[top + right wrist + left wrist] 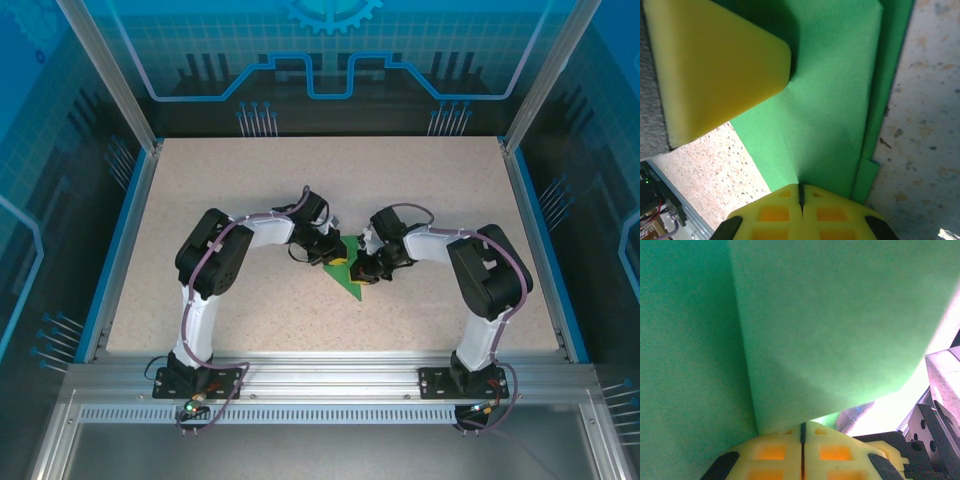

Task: Fold a paper plane with a square sheet of paper (fold left side to right side)
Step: Fourth fold the wing at the center of the table.

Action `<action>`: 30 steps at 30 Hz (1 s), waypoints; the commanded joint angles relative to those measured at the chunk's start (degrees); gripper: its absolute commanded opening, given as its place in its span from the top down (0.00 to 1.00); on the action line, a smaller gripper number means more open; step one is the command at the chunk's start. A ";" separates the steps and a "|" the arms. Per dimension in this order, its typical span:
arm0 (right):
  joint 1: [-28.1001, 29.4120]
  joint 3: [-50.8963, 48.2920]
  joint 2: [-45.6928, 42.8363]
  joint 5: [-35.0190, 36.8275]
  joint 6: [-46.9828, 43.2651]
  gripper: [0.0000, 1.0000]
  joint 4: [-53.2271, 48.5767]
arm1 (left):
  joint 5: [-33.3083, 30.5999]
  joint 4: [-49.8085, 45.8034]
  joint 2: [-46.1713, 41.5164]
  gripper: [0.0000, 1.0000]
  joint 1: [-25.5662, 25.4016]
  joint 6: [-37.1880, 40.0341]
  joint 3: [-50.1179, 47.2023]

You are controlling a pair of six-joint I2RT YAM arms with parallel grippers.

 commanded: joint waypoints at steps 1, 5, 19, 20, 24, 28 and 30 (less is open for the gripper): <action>-1.13 -3.15 2.53 4.75 -0.54 0.98 -3.30 | -5.94 -2.20 1.05 0.92 3.20 2.19 0.50; -1.43 -5.16 2.02 4.32 -1.42 0.99 -3.54 | -5.73 -1.60 2.13 0.92 4.55 3.73 2.29; -1.44 -7.53 0.56 3.27 -2.33 1.00 -3.73 | -5.80 -3.02 5.83 0.92 9.15 7.03 7.96; -1.44 -7.72 0.46 3.27 -2.31 1.00 -3.66 | -5.85 -3.07 6.14 0.92 9.60 7.18 8.21; -1.57 -8.22 0.59 3.07 -2.15 1.00 -3.10 | -5.24 -3.61 7.05 0.92 11.08 7.59 9.41; -1.59 -8.40 1.11 2.50 -2.06 1.00 -2.51 | -4.97 -4.80 7.38 0.91 11.90 8.77 11.07; -1.52 -8.47 1.28 2.40 -2.06 1.00 -2.33 | -4.83 -5.15 7.22 0.91 12.20 9.13 11.56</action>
